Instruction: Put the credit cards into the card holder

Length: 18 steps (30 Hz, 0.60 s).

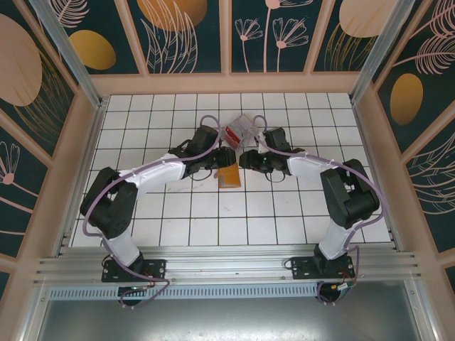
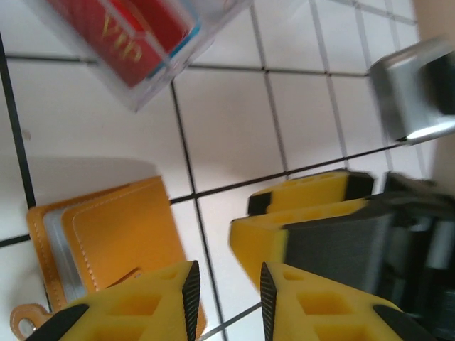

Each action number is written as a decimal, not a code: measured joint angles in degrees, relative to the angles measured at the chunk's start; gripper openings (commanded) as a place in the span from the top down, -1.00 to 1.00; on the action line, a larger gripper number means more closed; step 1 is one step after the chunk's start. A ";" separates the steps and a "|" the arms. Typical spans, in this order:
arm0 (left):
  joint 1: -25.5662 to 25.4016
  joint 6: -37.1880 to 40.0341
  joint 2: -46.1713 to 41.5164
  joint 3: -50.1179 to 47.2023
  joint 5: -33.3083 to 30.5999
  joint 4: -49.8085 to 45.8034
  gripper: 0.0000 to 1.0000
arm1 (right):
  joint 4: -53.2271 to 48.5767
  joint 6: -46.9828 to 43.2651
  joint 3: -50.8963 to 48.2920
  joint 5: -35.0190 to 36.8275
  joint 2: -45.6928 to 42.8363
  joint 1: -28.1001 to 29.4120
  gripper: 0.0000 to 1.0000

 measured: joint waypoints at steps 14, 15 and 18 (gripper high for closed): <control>0.00 -0.92 6.95 -1.88 -10.56 -6.23 0.64 | 2.60 1.51 -1.20 -1.95 3.78 1.68 0.00; 0.00 -1.09 6.97 -2.03 -10.69 -5.99 0.66 | 2.86 1.60 -1.20 -2.10 4.15 1.95 0.00; 0.00 -1.46 6.84 -2.69 -10.67 -4.92 0.78 | 3.52 2.32 -1.20 -3.06 5.70 2.78 0.00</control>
